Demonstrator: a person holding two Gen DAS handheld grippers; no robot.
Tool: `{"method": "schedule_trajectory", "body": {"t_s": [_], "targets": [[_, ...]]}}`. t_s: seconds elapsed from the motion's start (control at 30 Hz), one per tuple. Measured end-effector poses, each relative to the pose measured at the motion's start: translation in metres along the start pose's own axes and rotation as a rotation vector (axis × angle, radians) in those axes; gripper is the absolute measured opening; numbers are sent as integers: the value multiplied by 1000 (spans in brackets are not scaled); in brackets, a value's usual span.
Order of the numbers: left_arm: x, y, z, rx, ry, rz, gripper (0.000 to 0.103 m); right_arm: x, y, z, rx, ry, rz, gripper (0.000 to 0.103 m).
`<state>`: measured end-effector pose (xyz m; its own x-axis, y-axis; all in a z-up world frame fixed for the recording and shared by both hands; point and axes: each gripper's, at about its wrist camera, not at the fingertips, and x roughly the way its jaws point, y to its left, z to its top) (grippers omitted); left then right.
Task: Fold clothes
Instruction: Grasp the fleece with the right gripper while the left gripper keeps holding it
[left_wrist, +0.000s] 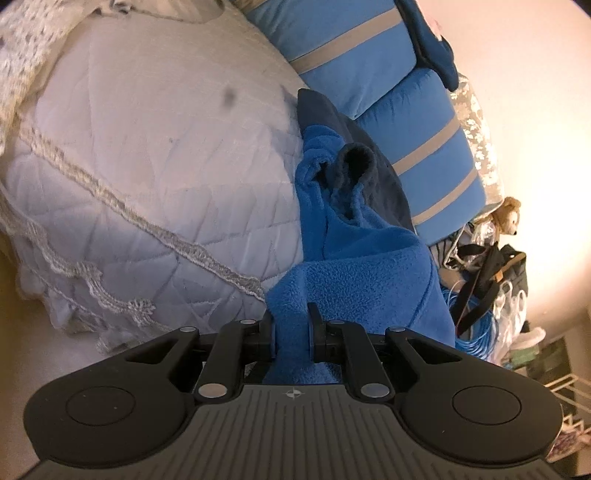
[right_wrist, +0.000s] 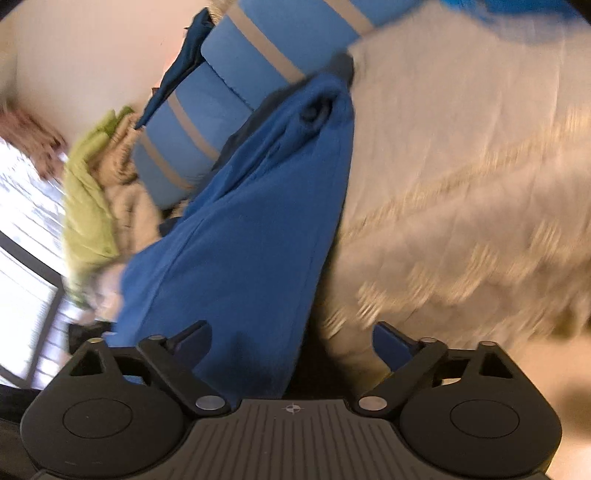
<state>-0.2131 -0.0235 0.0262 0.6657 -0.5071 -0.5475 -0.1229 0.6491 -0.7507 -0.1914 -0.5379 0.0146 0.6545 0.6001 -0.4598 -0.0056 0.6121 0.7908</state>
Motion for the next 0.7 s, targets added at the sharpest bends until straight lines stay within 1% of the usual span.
{"method": "schedule_trajectory", "body": {"t_s": [0.07,0.13,0.2,0.23,0.3,0.33,0.37,0.4,0.47,0.5,0.57,0.7], "targets": [[1,2,-1,-12,1,-7,15,8,-11,-10,73,30,80,84],[1,3,-2,-16,0,-14,15,17,-19,-20,132,47,154,83],[0,5,-3,-23,0,-20,15,26,-24,-31,186,54,223,80],[0,5,-3,-25,0,-23,15,29,-28,-37,216,53,258,77],[-2,7,-5,-29,0,-29,15,34,-33,-46,271,49,320,64],[-3,7,-5,-30,0,-31,15,37,-35,-51,297,48,352,48],[-4,7,-6,-31,0,-35,15,39,-37,-56,320,45,378,42],[-6,8,-7,-32,0,-38,15,38,-37,-60,334,37,395,39],[-11,8,-10,-37,4,-45,15,34,-35,-67,352,10,415,18],[-15,8,-11,-38,8,-51,15,30,-32,-69,358,-8,414,14],[-25,6,-13,-29,14,-75,15,16,-26,-69,353,-46,407,11],[-50,-2,-17,-9,-16,-164,15,-22,-2,-57,295,-153,404,9]]}}
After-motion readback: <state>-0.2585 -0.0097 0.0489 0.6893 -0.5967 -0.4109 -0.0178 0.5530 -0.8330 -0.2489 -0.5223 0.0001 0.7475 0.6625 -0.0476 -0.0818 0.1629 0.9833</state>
